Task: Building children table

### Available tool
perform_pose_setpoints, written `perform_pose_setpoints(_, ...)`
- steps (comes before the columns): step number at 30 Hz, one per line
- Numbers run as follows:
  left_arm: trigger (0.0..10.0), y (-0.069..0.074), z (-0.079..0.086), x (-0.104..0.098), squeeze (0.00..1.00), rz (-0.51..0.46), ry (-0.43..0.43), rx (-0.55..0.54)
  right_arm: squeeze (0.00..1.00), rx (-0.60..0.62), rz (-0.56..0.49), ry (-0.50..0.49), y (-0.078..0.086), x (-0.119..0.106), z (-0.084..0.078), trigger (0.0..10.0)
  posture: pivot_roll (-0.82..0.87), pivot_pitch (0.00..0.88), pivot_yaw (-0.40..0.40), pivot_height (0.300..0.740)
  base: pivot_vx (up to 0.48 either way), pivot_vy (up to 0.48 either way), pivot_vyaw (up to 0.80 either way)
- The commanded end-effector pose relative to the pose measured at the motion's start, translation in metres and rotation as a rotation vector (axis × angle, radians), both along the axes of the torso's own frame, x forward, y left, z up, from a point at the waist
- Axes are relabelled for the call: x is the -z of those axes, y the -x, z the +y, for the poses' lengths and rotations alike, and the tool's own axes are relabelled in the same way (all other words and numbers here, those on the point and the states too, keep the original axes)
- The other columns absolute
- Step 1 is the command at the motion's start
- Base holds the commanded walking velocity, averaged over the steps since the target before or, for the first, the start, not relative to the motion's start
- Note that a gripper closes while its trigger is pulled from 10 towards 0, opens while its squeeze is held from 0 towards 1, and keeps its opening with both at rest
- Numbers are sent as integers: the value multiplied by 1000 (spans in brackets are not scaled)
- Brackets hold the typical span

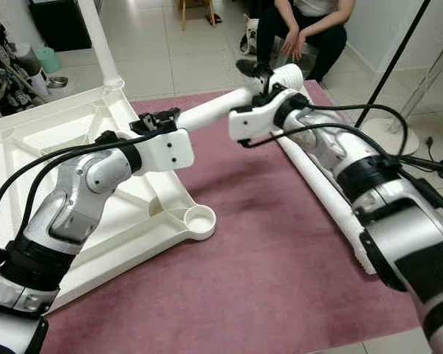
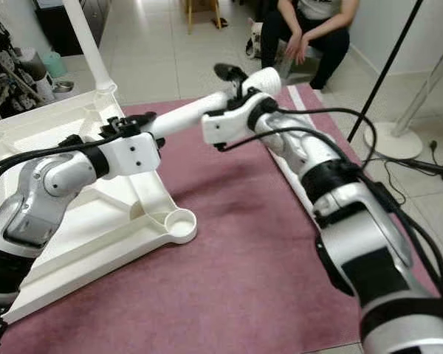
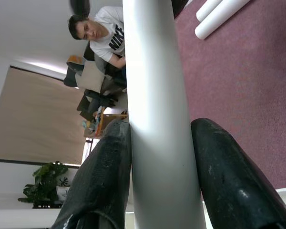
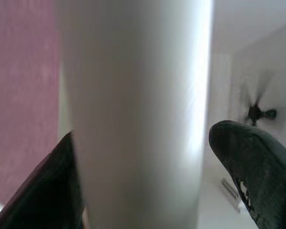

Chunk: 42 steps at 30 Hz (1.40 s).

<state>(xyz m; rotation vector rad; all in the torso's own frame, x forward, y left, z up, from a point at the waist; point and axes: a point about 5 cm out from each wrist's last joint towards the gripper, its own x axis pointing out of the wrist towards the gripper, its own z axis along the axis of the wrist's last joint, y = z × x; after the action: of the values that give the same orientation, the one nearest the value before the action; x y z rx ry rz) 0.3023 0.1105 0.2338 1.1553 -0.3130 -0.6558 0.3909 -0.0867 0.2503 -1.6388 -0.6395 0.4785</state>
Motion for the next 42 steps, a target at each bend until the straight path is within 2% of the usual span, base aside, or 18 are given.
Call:
perform_pose_setpoints(1,10000,2,-2,-2,0,-18,-7,14,0,-41,13,0,2,3,8,10000,81,0,45,740,0,0,0)
perform_pose_setpoints(4,10000,3,-3,-2,0,-21,-4,19,0,-60,28,5,3,6,14,10000,81,0,45,740,0,0,0)
perform_pose_setpoints(5,10000,3,-4,-2,0,-25,-6,20,0,-60,35,13,2,8,15,5176,79,0,45,740,0,0,0)
perform_pose_setpoints(7,10000,3,-4,-2,0,-28,-7,21,0,-60,40,18,2,10,15,5176,79,0,45,740,0,0,0)
perform_pose_setpoints(8,10000,2,-4,-2,0,-30,-7,22,0,-62,50,26,2,12,16,784,79,0,45,740,0,0,0)
perform_pose_setpoints(10,10000,2,-4,-3,0,-31,-6,23,0,-64,57,31,2,14,16,784,79,0,45,740,0,0,0)
perform_pose_setpoints(11,10000,2,-5,-3,0,-33,-4,25,0,-61,62,35,2,16,15,0,75,0,48,740,0,0,0)
perform_pose_setpoints(21,10000,1,-11,-9,0,-102,18,43,0,-33,73,18,-2,19,8,0,69,0,56,740,0,0,0)
perform_pose_setpoints(22,10000,4,-14,-10,1000,-93,27,79,0,-34,74,13,-2,19,8,0,69,0,56,740,0,0,0)
perform_pose_setpoints(29,10000,15,-22,-24,1000,-124,126,178,0,-29,81,1,-2,21,7,0,69,0,56,740,0,0,0)
perform_pose_setpoints(30,10000,21,-21,-27,0,-127,130,221,0,-11,80,-16,-3,21,4,0,74,0,58,740,0,0,0)
perform_pose_setpoints(32,10000,21,-21,-27,0,-127,130,221,0,-11,80,-16,-3,21,4,0,74,0,58,740,0,0,0)
perform_pose_setpoints(35,10000,31,-11,-29,0,-28,210,251,0,84,65,-129,-10,16,-14,0,81,0,57,740,0,0,0)
perform_pose_setpoints(36,10000,36,-6,-31,0,55,300,252,0,163,69,-249,-14,10,-30,2314,82,0,53,740,0,0,0)
perform_pose_setpoints(37,10000,41,-1,-32,0,143,409,258,0,247,72,-395,-17,5,-51,10000,81,0,52,740,0,0,0)
perform_pose_setpoints(38,10000,41,-1,-32,0,143,409,258,0,247,72,-395,-17,5,-51,10000,81,0,52,740,0,0,0)
perform_pose_setpoints(40,10000,49,1,-31,0,246,524,286,0,335,85,-590,-18,3,-77,10000,81,0,56,740,0,0,0)
perform_pose_setpoints(42,10000,49,1,-31,0,246,524,286,0,335,85,-590,-18,3,-77,10000,81,0,56,740,0,0,0)
